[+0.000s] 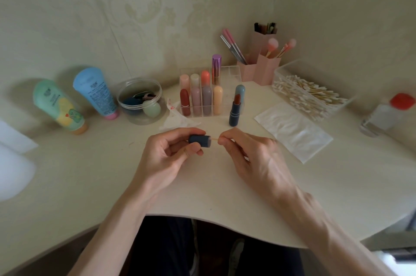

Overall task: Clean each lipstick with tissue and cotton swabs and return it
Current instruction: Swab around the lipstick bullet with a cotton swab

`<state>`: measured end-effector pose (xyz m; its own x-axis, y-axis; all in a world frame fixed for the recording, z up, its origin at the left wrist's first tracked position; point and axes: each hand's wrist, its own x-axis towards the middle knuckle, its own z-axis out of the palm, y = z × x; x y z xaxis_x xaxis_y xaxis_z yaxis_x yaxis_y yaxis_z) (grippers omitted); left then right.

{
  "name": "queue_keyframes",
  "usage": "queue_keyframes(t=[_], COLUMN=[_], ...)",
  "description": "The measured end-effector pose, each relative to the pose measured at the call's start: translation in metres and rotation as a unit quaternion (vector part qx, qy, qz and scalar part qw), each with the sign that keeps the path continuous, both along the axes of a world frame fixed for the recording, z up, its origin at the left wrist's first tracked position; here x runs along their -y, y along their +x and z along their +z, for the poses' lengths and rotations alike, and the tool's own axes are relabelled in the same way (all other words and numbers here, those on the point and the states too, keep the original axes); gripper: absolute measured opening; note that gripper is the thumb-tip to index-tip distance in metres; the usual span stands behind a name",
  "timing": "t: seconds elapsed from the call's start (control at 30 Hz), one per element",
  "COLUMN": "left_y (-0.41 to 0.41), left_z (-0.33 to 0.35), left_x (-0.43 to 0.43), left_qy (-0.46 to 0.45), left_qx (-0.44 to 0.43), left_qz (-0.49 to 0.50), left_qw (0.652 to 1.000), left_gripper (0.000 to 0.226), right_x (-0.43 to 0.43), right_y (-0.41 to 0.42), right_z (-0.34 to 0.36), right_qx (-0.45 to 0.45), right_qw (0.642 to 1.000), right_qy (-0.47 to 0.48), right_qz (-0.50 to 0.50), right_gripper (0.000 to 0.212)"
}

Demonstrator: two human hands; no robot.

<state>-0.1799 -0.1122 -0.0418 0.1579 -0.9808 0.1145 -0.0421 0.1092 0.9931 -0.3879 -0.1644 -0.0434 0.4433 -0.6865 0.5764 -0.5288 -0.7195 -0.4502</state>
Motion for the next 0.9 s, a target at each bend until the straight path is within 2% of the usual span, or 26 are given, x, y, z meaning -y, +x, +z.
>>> queue_keyframes(t=[0.33, 0.57, 0.73, 0.9], left_y=[0.0, 0.0, 0.001, 0.001], left_z=[0.002, 0.001, -0.001, 0.001], left_x=[-0.003, -0.002, -0.001, -0.002], left_qy=[0.015, 0.021, 0.017, 0.012], left_qx=[-0.01, 0.002, 0.03, 0.036], left_qz=[0.023, 0.025, 0.013, 0.016], left_qw=[1.0, 0.999, 0.999, 0.999], left_gripper=[0.025, 0.028, 0.032, 0.027], right_x=[0.0, 0.0, 0.002, 0.007], right_y=[0.001, 0.0, -0.003, -0.009], right_z=[-0.005, -0.006, -0.005, -0.004], right_qx=[-0.011, 0.025, 0.062, 0.035], right_qw=[0.999, 0.989, 0.983, 0.984], right_qy=[0.027, 0.126, 0.168, 0.174], right_qz=[0.043, 0.075, 0.039, 0.005], right_gripper=[0.01, 0.007, 0.01, 0.009])
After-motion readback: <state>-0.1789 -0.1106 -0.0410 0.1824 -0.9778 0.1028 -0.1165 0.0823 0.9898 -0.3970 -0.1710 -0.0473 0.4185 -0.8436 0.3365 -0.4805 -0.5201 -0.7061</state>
